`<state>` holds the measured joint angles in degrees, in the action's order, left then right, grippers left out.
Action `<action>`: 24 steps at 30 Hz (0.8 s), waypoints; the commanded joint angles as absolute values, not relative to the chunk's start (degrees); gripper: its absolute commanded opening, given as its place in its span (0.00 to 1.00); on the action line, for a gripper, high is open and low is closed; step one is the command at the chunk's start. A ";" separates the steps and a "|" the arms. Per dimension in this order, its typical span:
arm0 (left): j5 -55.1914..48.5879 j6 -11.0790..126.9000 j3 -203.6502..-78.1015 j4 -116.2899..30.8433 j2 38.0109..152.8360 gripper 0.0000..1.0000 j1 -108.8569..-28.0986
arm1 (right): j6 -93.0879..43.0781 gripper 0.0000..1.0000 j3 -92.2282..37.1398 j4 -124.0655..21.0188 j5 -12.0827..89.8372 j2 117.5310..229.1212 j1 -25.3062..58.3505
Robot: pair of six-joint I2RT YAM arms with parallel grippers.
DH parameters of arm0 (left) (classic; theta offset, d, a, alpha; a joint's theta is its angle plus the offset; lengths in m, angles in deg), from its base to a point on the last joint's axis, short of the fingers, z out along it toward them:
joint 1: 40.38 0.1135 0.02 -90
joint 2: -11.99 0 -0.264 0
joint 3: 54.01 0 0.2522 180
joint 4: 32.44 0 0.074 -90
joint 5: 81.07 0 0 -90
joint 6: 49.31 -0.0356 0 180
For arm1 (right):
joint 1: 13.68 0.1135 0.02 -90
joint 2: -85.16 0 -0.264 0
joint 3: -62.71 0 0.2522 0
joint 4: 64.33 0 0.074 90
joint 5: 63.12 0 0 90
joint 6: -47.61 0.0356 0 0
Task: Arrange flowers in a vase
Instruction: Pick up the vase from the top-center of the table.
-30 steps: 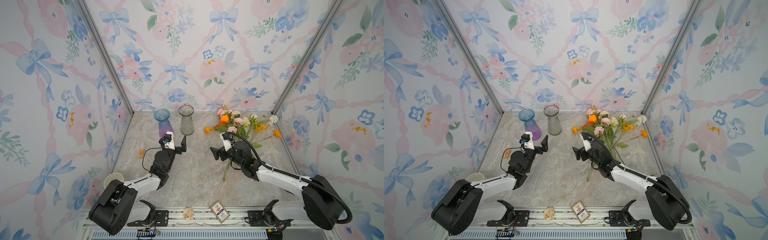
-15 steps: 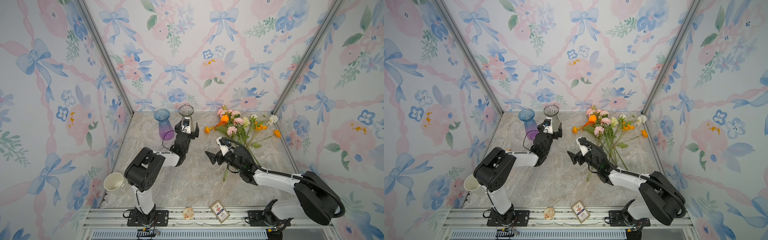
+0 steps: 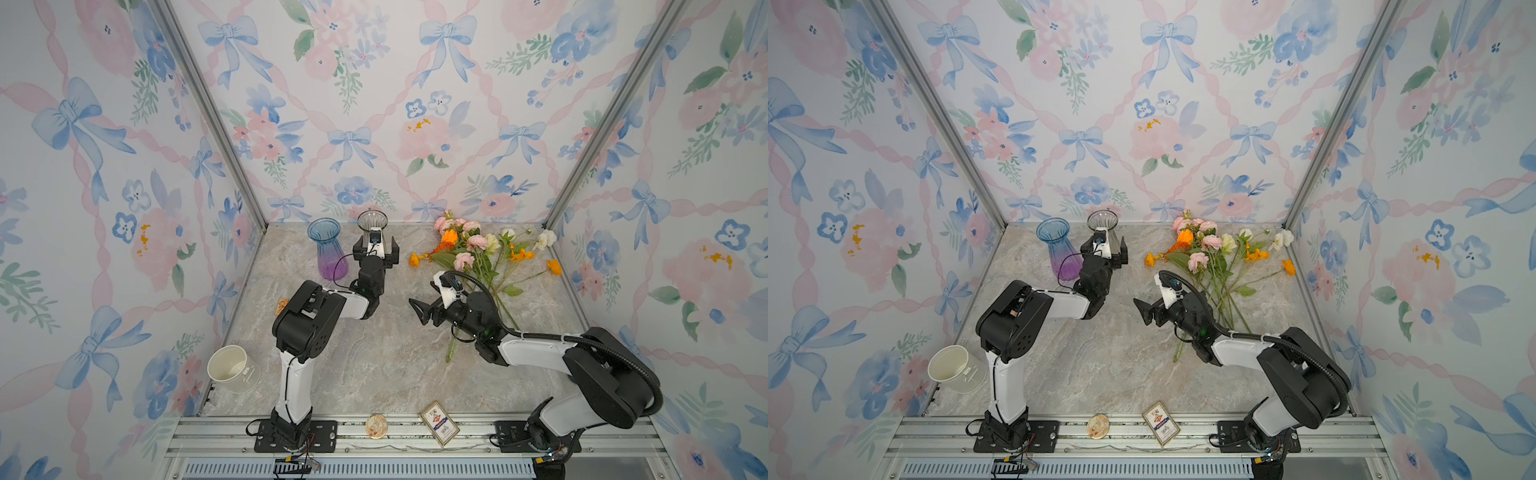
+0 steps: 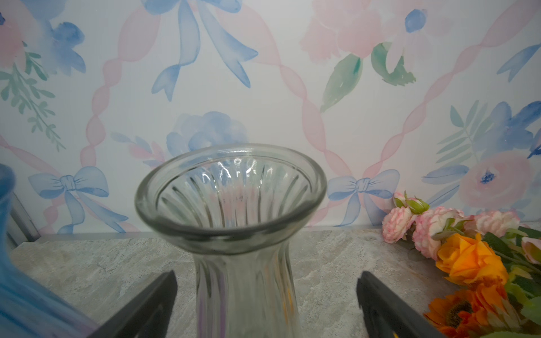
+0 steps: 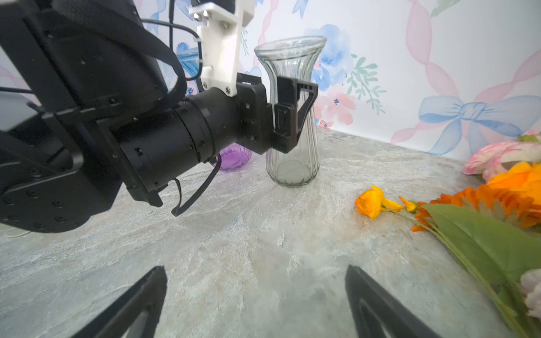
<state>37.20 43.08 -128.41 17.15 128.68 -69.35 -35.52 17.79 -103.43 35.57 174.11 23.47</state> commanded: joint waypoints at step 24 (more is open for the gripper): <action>37.25 46.39 -141.34 19.70 139.85 0.91 -66.14 | -41.12 0.97 14.06 -98.88 27.31 176.04 29.65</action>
<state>36.19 45.88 -140.06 17.32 138.64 -66.57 -40.32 15.60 -100.15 27.26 176.25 29.52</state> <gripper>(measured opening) 0.917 0.969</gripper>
